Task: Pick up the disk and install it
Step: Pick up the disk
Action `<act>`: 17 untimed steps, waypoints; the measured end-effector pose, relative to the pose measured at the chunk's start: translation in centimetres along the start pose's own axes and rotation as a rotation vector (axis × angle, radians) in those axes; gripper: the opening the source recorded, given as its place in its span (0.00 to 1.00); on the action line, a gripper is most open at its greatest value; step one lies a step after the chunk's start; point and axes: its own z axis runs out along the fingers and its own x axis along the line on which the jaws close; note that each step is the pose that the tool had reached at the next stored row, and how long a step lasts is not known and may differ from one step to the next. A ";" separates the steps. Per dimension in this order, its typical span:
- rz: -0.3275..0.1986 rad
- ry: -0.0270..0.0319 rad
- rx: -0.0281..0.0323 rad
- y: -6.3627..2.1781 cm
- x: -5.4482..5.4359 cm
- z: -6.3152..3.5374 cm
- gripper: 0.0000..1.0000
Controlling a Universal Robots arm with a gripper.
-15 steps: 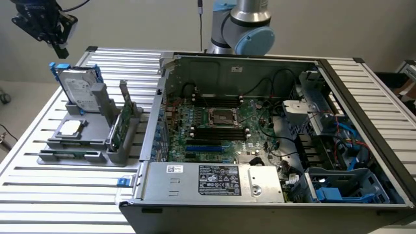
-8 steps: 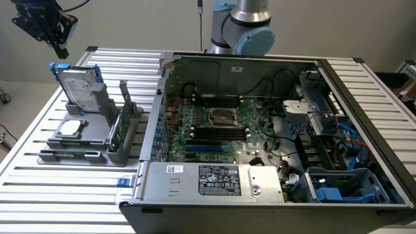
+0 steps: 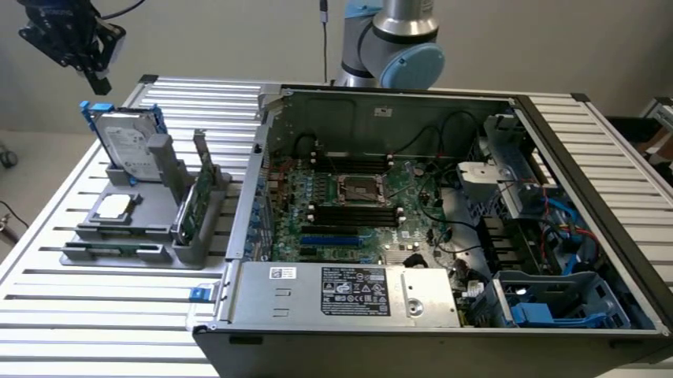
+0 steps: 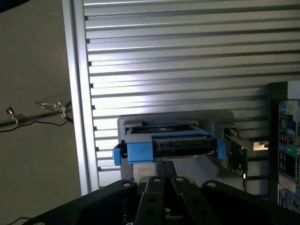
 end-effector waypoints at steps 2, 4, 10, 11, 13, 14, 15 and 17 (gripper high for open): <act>-0.022 0.0002 -0.0067 0.01 0.0 0.03 0.11; -0.052 0.0001 -0.0142 0.01 0.0 0.07 0.11; -0.145 0.0013 -0.0230 0.00 0.0 0.08 0.11; -0.161 0.0020 -0.0234 0.00 0.0 0.08 0.11; -0.197 0.0031 -0.0244 0.00 0.0 0.09 0.11; -0.214 0.0037 -0.0249 0.00 0.0 0.09 0.11; -0.233 0.0044 -0.0253 0.00 0.0 0.08 0.11; -0.267 0.0055 -0.0263 0.01 0.0 0.09 0.11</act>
